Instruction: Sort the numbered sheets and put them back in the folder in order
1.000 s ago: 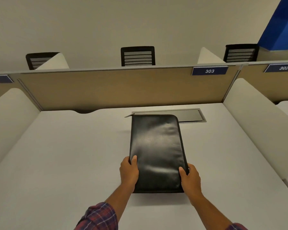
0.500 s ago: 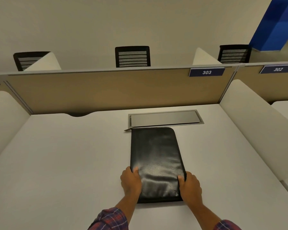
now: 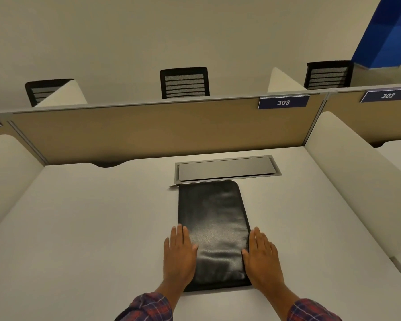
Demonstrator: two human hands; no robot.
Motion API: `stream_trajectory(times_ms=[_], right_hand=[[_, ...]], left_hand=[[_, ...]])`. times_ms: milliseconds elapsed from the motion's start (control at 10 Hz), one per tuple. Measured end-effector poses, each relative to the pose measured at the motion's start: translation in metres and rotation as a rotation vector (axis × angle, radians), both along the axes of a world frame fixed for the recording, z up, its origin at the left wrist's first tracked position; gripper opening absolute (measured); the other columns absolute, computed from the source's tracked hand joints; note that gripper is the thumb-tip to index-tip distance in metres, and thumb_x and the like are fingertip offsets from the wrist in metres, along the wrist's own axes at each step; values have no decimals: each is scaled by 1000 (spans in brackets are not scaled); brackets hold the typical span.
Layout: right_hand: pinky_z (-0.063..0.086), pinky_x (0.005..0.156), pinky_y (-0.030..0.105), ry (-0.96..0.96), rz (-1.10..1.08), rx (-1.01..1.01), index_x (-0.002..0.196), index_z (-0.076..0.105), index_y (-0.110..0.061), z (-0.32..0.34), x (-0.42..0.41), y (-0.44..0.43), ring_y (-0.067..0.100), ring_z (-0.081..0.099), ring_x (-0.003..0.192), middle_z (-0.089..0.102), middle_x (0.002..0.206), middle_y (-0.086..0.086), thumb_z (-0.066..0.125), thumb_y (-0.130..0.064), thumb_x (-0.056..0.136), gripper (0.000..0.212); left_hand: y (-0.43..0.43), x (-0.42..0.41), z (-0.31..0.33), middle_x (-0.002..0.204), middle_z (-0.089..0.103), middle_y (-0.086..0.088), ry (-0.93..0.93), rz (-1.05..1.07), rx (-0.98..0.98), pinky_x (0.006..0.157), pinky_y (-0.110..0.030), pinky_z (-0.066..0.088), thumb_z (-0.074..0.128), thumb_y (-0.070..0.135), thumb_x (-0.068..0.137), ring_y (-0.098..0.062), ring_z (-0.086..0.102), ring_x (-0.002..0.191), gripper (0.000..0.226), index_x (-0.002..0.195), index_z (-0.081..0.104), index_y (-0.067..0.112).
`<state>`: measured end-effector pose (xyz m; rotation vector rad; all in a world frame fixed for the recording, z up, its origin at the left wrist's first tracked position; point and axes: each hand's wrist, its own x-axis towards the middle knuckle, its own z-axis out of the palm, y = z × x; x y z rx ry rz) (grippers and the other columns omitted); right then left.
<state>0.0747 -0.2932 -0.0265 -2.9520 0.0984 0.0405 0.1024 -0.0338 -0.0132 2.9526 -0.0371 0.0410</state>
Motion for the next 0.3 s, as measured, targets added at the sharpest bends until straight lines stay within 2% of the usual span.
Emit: stream_trajectory(times_ms=[100,200,300], right_hand=[[16,125,48,41,73,13,166,17,-11,1,8,-3,35,20,158,11,173,11,-8,-57,102,82],[3,127,47,-14,121,-44,167,7,-14,15,23,-4,32,4,160,-6,172,8,7,-57,105,76],[-12,128,42,-56,137,-33,167,-4,-16,31,41,-7,28,-13,159,-17,172,6,16,-59,106,78]], left_hand=[[5,-1,-8,160,43,-19,57,-95,61,125,-51,24,17,61,107,-39,43,147,80,150,50,3],[4,7,4,162,37,-21,58,-148,134,121,-48,8,21,73,103,-39,36,150,91,153,45,1],[-3,29,23,167,27,-21,-92,-164,144,121,-48,7,21,76,101,-38,27,154,95,157,36,1]])
